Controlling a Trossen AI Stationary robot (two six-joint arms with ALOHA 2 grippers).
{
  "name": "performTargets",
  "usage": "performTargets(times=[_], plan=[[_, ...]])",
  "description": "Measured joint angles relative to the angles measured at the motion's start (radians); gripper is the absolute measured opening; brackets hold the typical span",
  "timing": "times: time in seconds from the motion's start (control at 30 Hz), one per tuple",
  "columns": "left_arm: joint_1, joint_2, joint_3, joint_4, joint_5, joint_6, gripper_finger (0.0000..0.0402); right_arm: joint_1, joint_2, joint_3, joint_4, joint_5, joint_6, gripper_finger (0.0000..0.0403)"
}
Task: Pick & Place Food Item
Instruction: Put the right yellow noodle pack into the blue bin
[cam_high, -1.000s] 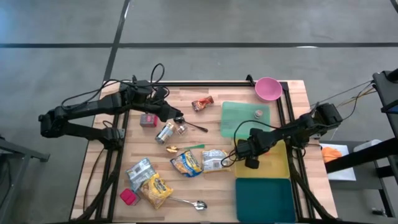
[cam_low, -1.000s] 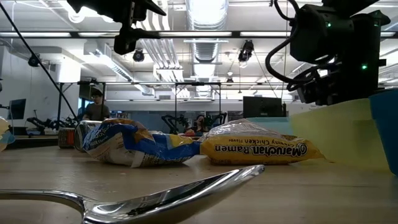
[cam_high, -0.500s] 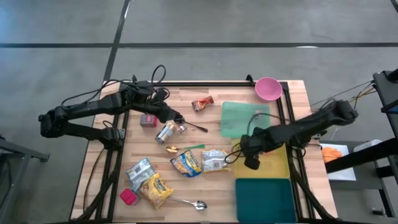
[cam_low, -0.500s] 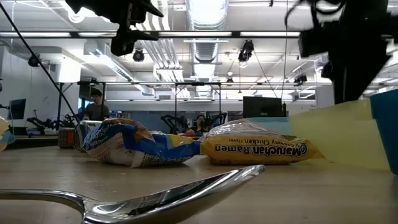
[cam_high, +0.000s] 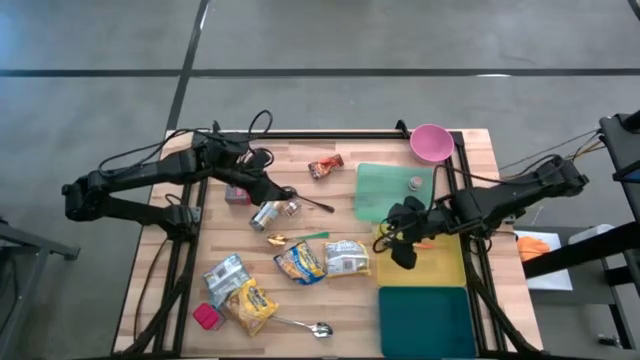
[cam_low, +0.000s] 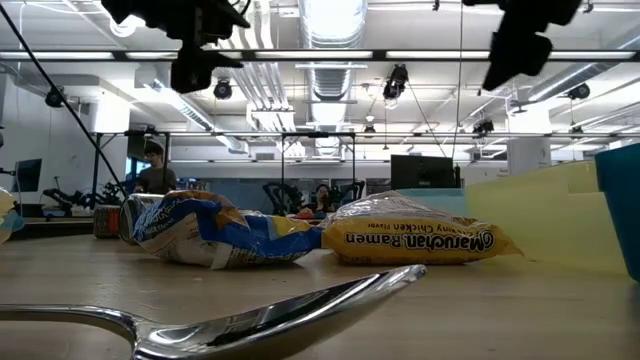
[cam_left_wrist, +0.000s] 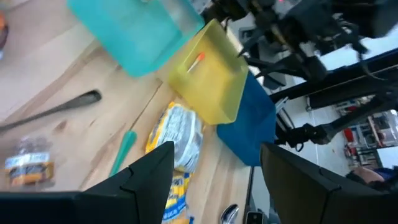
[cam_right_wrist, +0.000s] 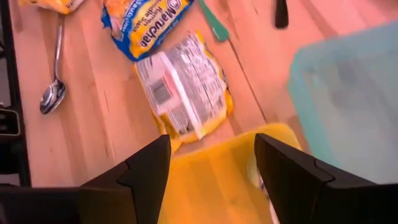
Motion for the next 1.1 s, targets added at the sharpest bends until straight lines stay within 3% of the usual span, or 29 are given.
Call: performTargets(times=[0.17, 0.37, 0.63, 0.8, 1.1], plan=[[0.000, 0.002, -0.002, -0.099, -0.006, -0.097, 0.0242, -0.002, 0.103, 0.089, 0.013, -0.017, -0.102, 0.0230], [0.000, 0.002, -0.038, -0.106, -0.011, -0.176, 0.0242, -0.077, 0.237, 0.182, 0.030, -0.186, -0.180, 0.0230], [-0.024, -0.090, -0.047, -0.111, -0.120, -0.173, 0.0242, -0.213, 0.438, 0.337, 0.034, -0.364, 0.002, 0.0230], [-0.038, -0.182, -0.047, -0.145, -0.193, -0.158, 0.0242, -0.232, 0.581, 0.467, -0.043, -0.371, 0.050, 0.0230], [-0.039, -0.314, -0.163, -0.174, -0.207, -0.141, 0.0242, -0.246, 0.778, 0.594, -0.098, -0.378, 0.072, 0.0230]])
